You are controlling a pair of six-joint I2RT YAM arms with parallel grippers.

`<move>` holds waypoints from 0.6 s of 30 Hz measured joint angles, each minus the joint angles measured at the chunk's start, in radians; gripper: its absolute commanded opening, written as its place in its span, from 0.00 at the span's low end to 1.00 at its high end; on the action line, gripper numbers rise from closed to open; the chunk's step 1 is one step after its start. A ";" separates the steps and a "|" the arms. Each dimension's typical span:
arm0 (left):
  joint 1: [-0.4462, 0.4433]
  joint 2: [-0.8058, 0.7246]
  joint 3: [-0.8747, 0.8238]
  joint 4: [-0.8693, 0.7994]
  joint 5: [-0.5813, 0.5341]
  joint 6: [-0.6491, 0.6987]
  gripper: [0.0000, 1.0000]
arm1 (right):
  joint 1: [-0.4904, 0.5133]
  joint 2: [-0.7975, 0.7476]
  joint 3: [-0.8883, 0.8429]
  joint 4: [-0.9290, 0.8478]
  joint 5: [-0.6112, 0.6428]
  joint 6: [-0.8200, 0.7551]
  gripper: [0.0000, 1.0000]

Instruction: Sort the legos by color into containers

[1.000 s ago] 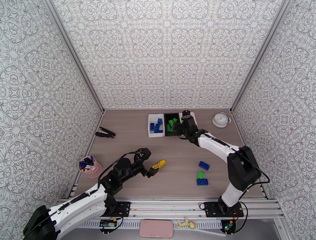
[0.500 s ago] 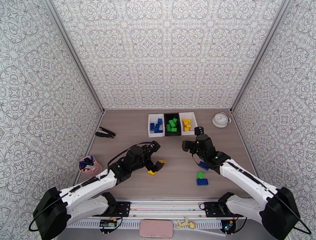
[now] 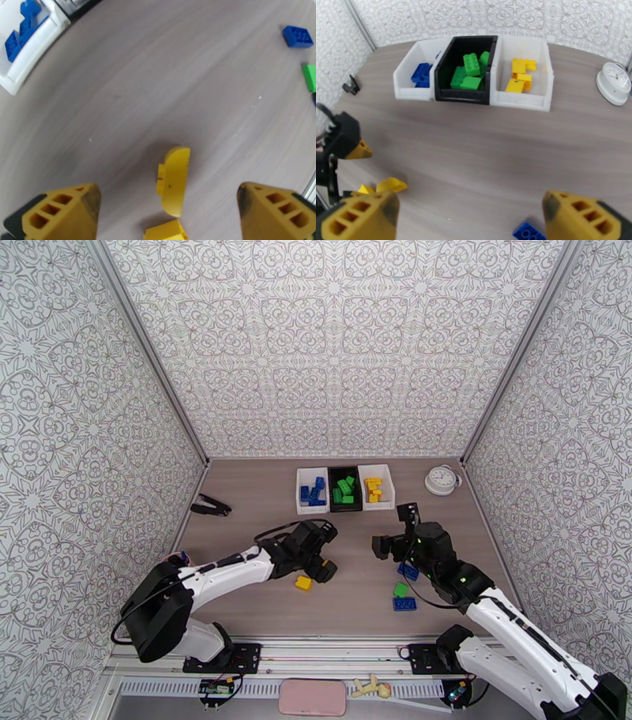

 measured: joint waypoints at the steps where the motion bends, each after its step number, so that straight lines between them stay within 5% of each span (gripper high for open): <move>1: -0.002 0.021 0.014 -0.015 0.000 -0.004 0.87 | 0.000 -0.005 -0.002 -0.005 -0.013 -0.005 0.99; 7: -0.012 0.129 0.080 -0.081 -0.023 -0.021 0.78 | 0.000 -0.006 -0.003 -0.011 -0.050 -0.022 1.00; 18: -0.014 0.232 0.153 -0.124 -0.032 -0.010 0.45 | 0.000 -0.006 -0.003 -0.029 -0.072 -0.024 1.00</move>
